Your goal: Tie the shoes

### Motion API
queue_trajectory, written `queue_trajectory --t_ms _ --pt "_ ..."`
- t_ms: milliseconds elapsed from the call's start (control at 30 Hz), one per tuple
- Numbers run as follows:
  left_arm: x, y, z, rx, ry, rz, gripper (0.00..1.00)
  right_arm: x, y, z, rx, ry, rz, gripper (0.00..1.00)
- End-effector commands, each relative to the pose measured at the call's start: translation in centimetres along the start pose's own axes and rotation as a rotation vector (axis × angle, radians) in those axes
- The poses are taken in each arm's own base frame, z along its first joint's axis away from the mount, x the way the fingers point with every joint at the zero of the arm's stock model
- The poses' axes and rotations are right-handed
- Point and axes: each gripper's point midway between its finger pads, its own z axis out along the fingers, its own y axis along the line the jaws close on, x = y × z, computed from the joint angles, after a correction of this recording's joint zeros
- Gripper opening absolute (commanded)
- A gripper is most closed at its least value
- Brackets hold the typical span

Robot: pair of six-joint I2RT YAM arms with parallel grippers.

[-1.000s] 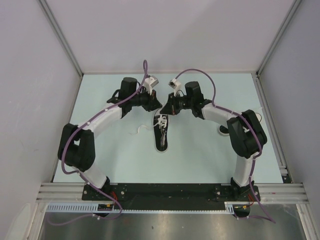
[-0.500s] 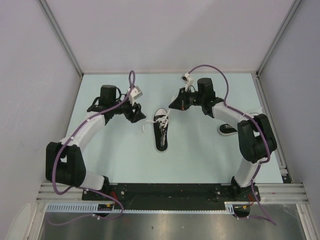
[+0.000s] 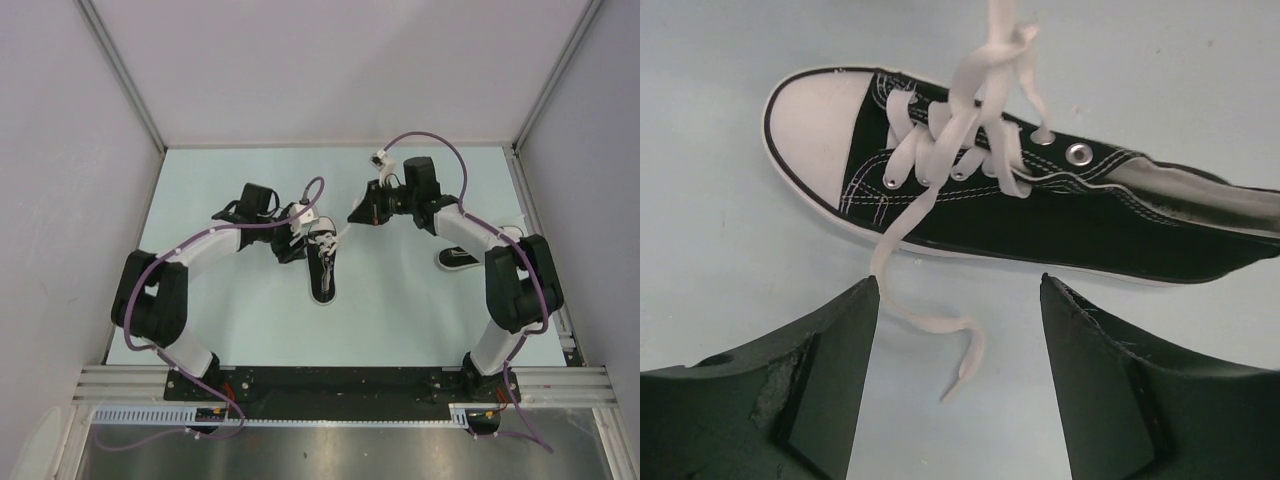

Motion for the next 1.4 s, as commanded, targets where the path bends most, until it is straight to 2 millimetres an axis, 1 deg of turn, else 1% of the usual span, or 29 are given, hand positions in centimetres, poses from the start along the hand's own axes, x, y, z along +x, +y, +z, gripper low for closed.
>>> queue_trajectory --t_ms 0,67,200,233,400,433,500,567,600,633,667,700,733,767,800,833,867,900,967,1000,1067,1100,1200,1233,1267,1333,1367 --pt "-1.5 2.4 1.1 -0.051 0.013 0.091 0.71 -0.8 1.6 -1.8 -0.026 -0.013 -0.045 0.00" --pt "-0.7 2.9 1.8 -0.068 0.047 0.090 0.71 -1.0 1.8 -2.1 -0.030 -0.016 -0.048 0.00" --pt "0.0 3.4 2.8 -0.082 0.083 0.093 0.70 -1.2 2.1 -2.3 -0.036 -0.021 -0.050 0.00" --pt "0.2 3.7 3.2 -0.084 0.095 0.080 0.69 -1.1 2.1 -2.3 -0.037 -0.019 -0.050 0.00" --pt "1.0 4.6 3.7 -0.110 0.138 0.034 0.64 -1.2 2.6 -2.6 -0.045 -0.016 -0.046 0.00" --pt "1.0 4.8 3.8 -0.116 0.143 0.015 0.61 -1.2 2.6 -2.7 -0.043 -0.016 -0.043 0.00" --pt "1.8 4.8 4.1 -0.112 0.173 -0.014 0.58 -1.1 2.8 -2.9 -0.043 -0.015 -0.045 0.00" --pt "2.1 5.0 4.0 -0.130 0.190 -0.033 0.42 -1.2 2.9 -3.0 -0.043 -0.015 -0.048 0.00" --pt "2.0 5.0 3.8 -0.134 0.189 -0.039 0.28 -1.3 3.0 -3.2 -0.042 -0.018 -0.051 0.00" --pt "2.2 4.7 3.6 -0.131 0.190 -0.047 0.20 -1.3 3.1 -3.3 -0.041 -0.017 -0.050 0.00" --pt "1.6 4.7 2.7 -0.138 0.176 -0.049 0.11 -1.3 3.1 -3.4 -0.040 -0.018 -0.048 0.00" --pt "1.7 4.3 2.3 -0.133 0.173 -0.057 0.00 -1.3 3.2 -3.6 -0.038 -0.018 -0.049 0.00" --pt "1.9 4.2 1.6 -0.137 0.173 -0.075 0.00 -1.3 3.2 -3.7 -0.036 -0.016 -0.053 0.00" --pt "1.3 4.1 0.5 -0.151 0.155 -0.078 0.00 -1.3 3.3 -3.8 -0.035 -0.017 -0.056 0.00" --pt "1.4 4.2 -0.4 -0.161 0.148 -0.093 0.00 -1.2 3.3 -3.8 -0.032 -0.011 -0.054 0.00" --pt "1.4 3.8 -1.2 -0.159 0.148 -0.102 0.00 -1.1 3.3 -3.9 -0.028 -0.008 -0.052 0.00" --pt "1.1 3.7 -2.4 -0.176 0.134 -0.100 0.00 -1.0 3.3 -3.9 -0.026 -0.006 -0.053 0.00" --pt "1.2 3.9 -3.3 -0.194 0.132 -0.109 0.00 -0.9 3.2 -4.0 -0.022 -0.004 -0.052 0.00" --pt "1.3 3.5 -4.9 -0.222 0.124 -0.109 0.00 -0.5 3.2 -4.2 -0.017 0.003 -0.049 0.00" --pt "1.7 3.7 -5.5 -0.235 0.130 -0.116 0.00 -0.5 3.2 -4.4 -0.012 0.004 -0.050 0.00" --pt "2.4 2.8 -6.1 -0.219 0.146 -0.115 0.00 0.0 2.9 -4.7 0.003 0.014 -0.050 0.00" --pt "2.4 2.7 -6.5 -0.228 0.143 -0.116 0.00 0.0 3.0 -5.0 0.009 0.012 -0.057 0.00" --pt "3.2 1.9 -6.9 -0.225 0.156 -0.127 0.00 0.6 1.9 -6.0 0.051 0.027 -0.055 0.00" --pt "3.7 1.6 -6.8 -0.222 0.166 -0.133 0.00 0.6 1.1 -6.6 0.076 0.023 -0.053 0.00" --pt "3.9 1.5 -6.8 -0.222 0.169 -0.135 0.00 1.2 0.7 -7.0 0.088 0.037 -0.052 0.00" --pt "4.6 1.3 -6.8 -0.225 0.190 -0.144 0.00 1.7 -0.6 -7.8 0.129 0.045 -0.032 0.00" --pt "5.0 1.4 -6.8 -0.230 0.200 -0.150 0.00 2.5 -1.1 -8.0 0.142 0.064 -0.037 0.00"
